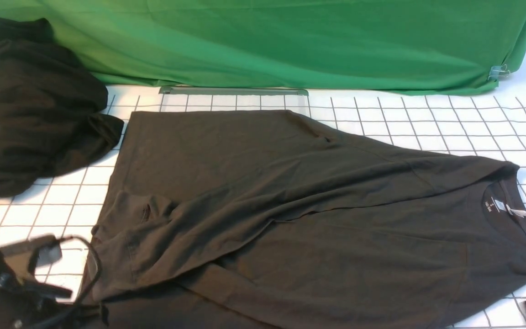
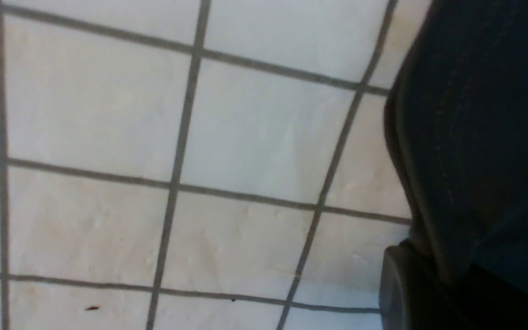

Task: Fold a long-sleeved shirt over a white checkered tablecloth.
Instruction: 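Grasp the near edge of the shirt at its hem and shoulder corners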

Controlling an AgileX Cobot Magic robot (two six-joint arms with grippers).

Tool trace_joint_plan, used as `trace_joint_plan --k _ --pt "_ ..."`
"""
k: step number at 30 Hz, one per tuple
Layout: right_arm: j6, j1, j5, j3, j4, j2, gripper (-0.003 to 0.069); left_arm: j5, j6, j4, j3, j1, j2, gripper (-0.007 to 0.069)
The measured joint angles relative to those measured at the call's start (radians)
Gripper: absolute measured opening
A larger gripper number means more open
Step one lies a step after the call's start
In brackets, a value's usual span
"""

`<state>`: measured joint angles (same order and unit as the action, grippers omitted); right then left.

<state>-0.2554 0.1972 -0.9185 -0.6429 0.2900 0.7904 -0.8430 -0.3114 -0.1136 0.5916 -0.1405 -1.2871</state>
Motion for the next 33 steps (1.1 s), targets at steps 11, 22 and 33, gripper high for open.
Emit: trace_joint_plan --k 11,22,33 --pt "-0.014 0.499 0.14 0.0 -0.131 0.299 0.0511 -0.063 0.0 0.0 0.065 0.0 0.049 0.0014" --pt "0.2 0.754 0.266 -0.067 -0.53 0.663 0.0512 -0.063 0.001 0.0 0.065 0.0 0.049 0.0014" --pt "0.211 0.759 0.305 -0.103 -0.6 0.832 0.0305 -0.057 0.032 0.0 0.065 0.0 0.049 0.0014"
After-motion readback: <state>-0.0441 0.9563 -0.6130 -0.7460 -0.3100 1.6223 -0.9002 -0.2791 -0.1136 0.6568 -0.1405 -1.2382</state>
